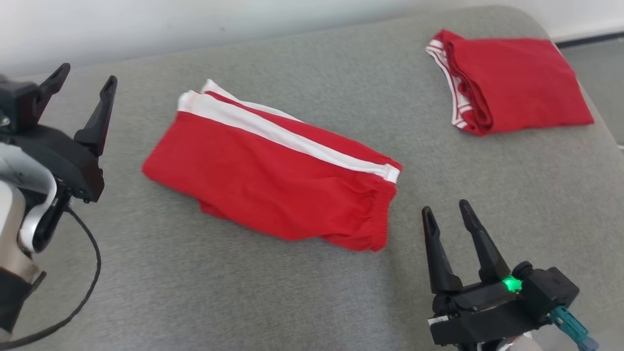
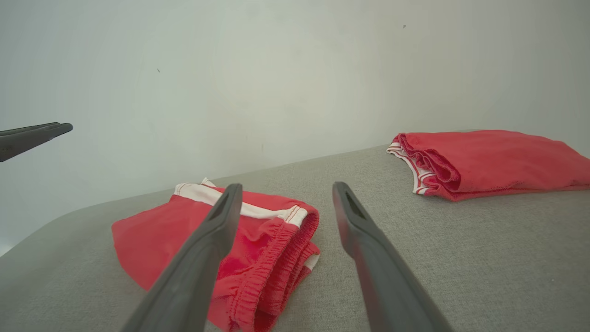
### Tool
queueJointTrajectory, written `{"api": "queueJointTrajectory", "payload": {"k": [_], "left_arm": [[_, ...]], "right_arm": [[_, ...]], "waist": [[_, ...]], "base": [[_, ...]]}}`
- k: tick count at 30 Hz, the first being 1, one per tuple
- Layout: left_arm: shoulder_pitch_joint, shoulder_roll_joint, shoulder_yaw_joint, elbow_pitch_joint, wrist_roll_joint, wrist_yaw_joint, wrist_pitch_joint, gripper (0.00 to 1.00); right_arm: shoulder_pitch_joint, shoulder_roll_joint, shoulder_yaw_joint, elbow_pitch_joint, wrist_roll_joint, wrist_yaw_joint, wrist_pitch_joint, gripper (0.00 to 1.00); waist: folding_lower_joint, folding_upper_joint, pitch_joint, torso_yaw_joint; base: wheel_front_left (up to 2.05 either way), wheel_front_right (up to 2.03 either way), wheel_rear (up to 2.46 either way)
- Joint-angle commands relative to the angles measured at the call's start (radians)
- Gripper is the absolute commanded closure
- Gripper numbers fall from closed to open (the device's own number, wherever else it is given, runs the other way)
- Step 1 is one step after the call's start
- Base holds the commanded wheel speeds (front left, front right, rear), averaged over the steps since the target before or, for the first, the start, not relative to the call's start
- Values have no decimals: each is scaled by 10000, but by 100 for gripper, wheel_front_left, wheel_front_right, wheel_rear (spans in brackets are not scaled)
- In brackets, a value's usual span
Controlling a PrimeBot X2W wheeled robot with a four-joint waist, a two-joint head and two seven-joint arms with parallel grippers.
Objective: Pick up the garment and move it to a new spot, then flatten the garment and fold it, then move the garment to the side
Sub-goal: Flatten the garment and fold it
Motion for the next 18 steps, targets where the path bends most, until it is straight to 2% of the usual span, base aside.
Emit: {"api": "queueJointTrajectory", "payload": {"k": [1,10,18], "left_arm": [[-297,81,-217,152,-48,-52,233,0],[-794,473,-1475,1078,-1019,-57,1762,0],[-939,834,-2354,1503,-1817,-58,2836,0]], "right_arm": [[-150,67,62,82,4,-22,0,0],[-495,168,246,351,22,-22,0,0],[-592,196,282,425,13,-22,-1,0]], "waist": [[-1,0,497,-532],[-1,0,962,-1144],[-1,0,1138,-1275]], "base": [[0,0,0],[0,0,0],[0,0,0]]}}
